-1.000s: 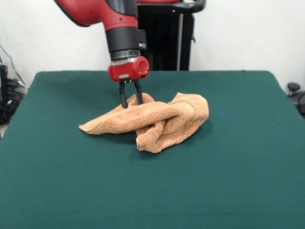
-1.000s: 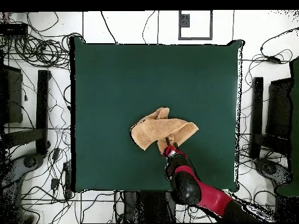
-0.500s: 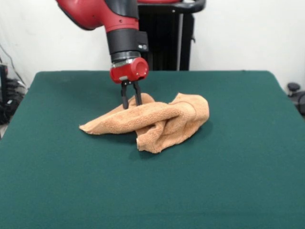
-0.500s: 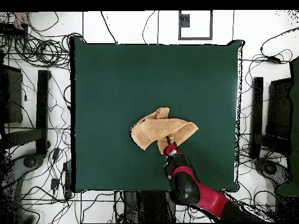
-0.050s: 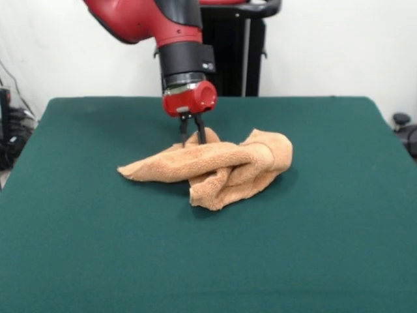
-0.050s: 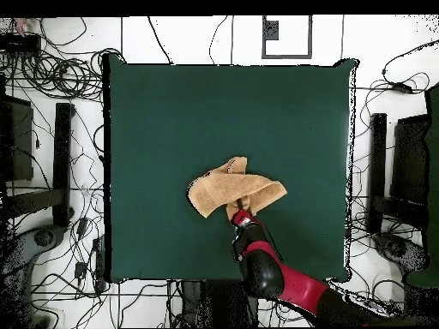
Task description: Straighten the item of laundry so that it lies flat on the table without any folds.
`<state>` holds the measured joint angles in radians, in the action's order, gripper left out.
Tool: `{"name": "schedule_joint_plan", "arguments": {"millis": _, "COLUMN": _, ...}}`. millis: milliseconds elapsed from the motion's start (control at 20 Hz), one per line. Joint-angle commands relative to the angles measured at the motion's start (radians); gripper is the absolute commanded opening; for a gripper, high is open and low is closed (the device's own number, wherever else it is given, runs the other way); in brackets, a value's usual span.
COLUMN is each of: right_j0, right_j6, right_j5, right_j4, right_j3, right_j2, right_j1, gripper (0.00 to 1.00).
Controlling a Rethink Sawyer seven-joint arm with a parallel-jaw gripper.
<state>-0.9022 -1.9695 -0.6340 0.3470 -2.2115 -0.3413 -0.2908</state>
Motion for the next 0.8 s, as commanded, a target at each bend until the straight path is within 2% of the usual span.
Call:
{"name": "schedule_joint_plan", "arguments": {"millis": 50, "right_j0": 0.117, "right_j6": -0.197, "right_j5": -0.072, "right_j4": -0.07, "right_j3": 0.094, "right_j2": -0.013, "right_j1": 0.023, "gripper": 0.0}}
{"name": "schedule_joint_plan", "arguments": {"millis": 250, "right_j0": 0.164, "right_j6": -0.191, "right_j5": -0.074, "right_j4": -0.099, "right_j3": 0.097, "right_j2": 0.006, "right_j1": -0.004, "gripper": 0.0}}
{"name": "schedule_joint_plan", "arguments": {"millis": 800, "right_j0": 0.088, "right_j6": -0.176, "right_j5": 0.056, "right_j4": -0.066, "right_j3": 0.098, "right_j2": -0.019, "right_j1": -0.102, "gripper": 0.0}}
